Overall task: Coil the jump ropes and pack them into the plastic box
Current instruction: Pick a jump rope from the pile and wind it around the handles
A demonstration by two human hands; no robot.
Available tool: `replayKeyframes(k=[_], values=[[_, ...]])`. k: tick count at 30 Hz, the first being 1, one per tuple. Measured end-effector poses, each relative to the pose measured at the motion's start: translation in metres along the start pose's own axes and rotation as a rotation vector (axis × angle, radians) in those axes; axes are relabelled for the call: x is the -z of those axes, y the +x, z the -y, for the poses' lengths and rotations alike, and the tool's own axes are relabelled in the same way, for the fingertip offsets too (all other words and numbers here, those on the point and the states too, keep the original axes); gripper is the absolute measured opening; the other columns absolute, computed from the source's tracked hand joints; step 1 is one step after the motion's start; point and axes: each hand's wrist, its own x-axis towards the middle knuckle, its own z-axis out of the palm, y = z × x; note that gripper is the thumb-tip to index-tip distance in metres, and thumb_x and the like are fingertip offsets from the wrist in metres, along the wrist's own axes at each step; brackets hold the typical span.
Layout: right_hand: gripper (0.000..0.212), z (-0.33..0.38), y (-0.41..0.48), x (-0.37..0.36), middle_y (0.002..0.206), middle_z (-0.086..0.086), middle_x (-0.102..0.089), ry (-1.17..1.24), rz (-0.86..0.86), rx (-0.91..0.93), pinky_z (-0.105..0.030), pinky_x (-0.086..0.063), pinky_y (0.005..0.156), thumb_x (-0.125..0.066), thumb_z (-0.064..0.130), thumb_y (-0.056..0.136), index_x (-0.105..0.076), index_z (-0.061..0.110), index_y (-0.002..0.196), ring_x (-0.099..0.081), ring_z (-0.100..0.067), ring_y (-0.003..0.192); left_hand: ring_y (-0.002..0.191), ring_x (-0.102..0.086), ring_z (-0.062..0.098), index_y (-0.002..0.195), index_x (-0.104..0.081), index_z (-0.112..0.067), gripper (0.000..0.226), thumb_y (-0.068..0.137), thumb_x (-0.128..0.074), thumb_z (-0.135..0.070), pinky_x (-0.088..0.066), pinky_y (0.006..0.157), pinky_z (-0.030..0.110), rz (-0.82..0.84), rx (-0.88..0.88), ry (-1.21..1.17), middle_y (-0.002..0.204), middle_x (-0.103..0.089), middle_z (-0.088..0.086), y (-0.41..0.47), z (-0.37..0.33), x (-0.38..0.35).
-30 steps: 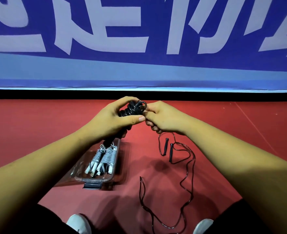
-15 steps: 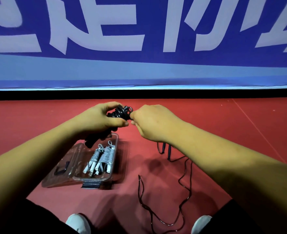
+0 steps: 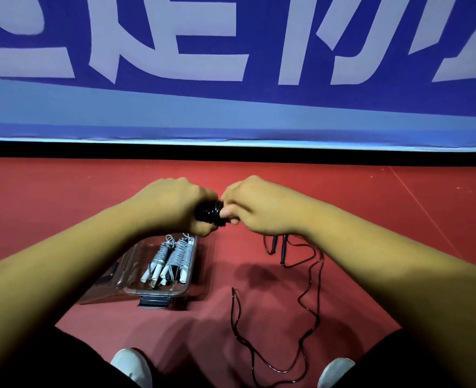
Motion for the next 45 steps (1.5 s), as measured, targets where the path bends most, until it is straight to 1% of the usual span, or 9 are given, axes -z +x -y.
replayKeyframes(k=[3, 6, 10, 12, 21, 28, 31, 38, 45], values=[[0.034, -0.002, -0.001, 0.007, 0.059, -0.008, -0.063, 0.473, -0.06, -0.119, -0.033, -0.052, 0.062, -0.043, 0.019, 0.102, -0.052, 0.011, 0.071, -0.064, -0.018, 0.053, 0.085, -0.065, 0.025, 0.108, -0.058, -0.033, 0.039, 0.073, -0.06, -0.048, -0.038, 0.062, 0.029, -0.146, -0.067, 0.013, 0.093, -0.065, -0.008, -0.002, 0.003, 0.002], [0.034, -0.009, -0.001, 0.011, 0.047, -0.004, -0.054, 0.815, -0.058, -0.137, -0.031, -0.039, 0.047, -0.038, 0.02, 0.104, -0.044, 0.013, 0.072, -0.052, -0.021, 0.042, 0.067, -0.062, 0.014, 0.102, -0.054, -0.031, 0.044, 0.063, -0.052, -0.052, -0.045, 0.058, 0.031, -0.167, -0.057, -0.35, 0.076, -0.066, -0.012, -0.009, 0.001, 0.006], [0.036, -0.014, -0.005, 0.016, 0.06, -0.024, -0.059, 0.85, -0.006, -0.158, -0.027, -0.034, 0.046, -0.039, 0.032, 0.103, -0.045, 0.014, 0.073, -0.046, -0.022, 0.048, 0.06, -0.06, 0.004, 0.104, -0.047, -0.028, 0.041, 0.075, -0.076, -0.02, -0.047, 0.058, 0.021, -0.127, -0.1, -0.696, 0.075, -0.068, -0.02, -0.012, -0.005, 0.006], [0.041, -0.015, -0.006, 0.018, 0.053, -0.011, -0.054, 0.829, -0.05, -0.217, -0.024, -0.031, 0.046, -0.042, 0.039, 0.102, -0.045, 0.014, 0.07, -0.038, -0.018, 0.043, 0.053, -0.056, 0.003, 0.117, -0.047, -0.023, 0.053, 0.079, -0.081, -0.01, -0.044, 0.053, 0.015, -0.117, -0.085, -0.877, 0.075, -0.07, -0.015, -0.012, -0.011, 0.008], [0.04, -0.017, 0.001, 0.014, 0.052, 0.0, -0.025, 1.093, -0.216, -0.288, -0.021, -0.015, 0.045, -0.039, 0.033, 0.104, -0.032, 0.019, 0.068, -0.016, -0.009, 0.044, 0.049, -0.048, 0.023, 0.123, -0.051, -0.026, 0.036, 0.091, -0.068, -0.03, -0.041, 0.047, 0.031, -0.206, -0.014, -1.396, 0.071, -0.057, 0.01, -0.002, -0.032, 0.005], [0.004, -0.019, -0.007, 0.015, 0.061, -0.009, -0.048, 1.473, -0.467, -0.3, -0.026, -0.038, 0.049, -0.054, 0.007, 0.097, -0.051, 0.003, 0.098, -0.044, -0.018, 0.051, 0.051, -0.047, 0.024, 0.106, -0.057, -0.024, 0.017, 0.092, -0.06, -0.034, -0.037, 0.043, 0.024, -0.255, 0.08, -1.524, 0.067, -0.054, 0.008, 0.002, -0.039, 0.011], [0.012, -0.019, -0.009, 0.017, 0.063, -0.01, -0.051, 1.643, -0.433, -0.248, -0.027, -0.043, 0.053, -0.056, 0.003, 0.093, -0.054, 0.0, 0.105, -0.049, -0.019, 0.054, 0.05, -0.047, 0.024, 0.101, -0.059, -0.026, 0.013, 0.094, -0.06, -0.037, -0.036, 0.047, 0.026, -0.269, 0.076, -1.609, 0.07, -0.054, 0.011, 0.003, -0.041, 0.011], [0.014, -0.018, -0.009, 0.024, 0.052, -0.004, -0.036, 1.187, -0.425, -0.251, -0.025, -0.027, 0.046, -0.061, 0.006, 0.094, -0.061, -0.008, 0.094, -0.03, -0.015, 0.042, 0.047, -0.046, 0.024, 0.115, -0.048, -0.032, 0.03, 0.089, -0.06, -0.04, -0.035, 0.055, 0.031, -0.3, 0.115, -1.693, 0.071, -0.057, 0.01, 0.002, -0.04, 0.009], [0.021, -0.014, -0.009, 0.022, 0.051, -0.008, -0.059, 0.683, -0.543, -0.304, -0.026, -0.043, 0.05, -0.065, 0.032, 0.091, -0.072, 0.014, 0.081, -0.052, -0.012, 0.043, 0.055, -0.055, 0.026, 0.103, -0.065, -0.019, 0.023, 0.094, -0.058, -0.039, -0.043, 0.048, 0.028, -0.395, 0.282, -1.75, 0.082, -0.06, 0.002, 0.003, -0.04, 0.008]])
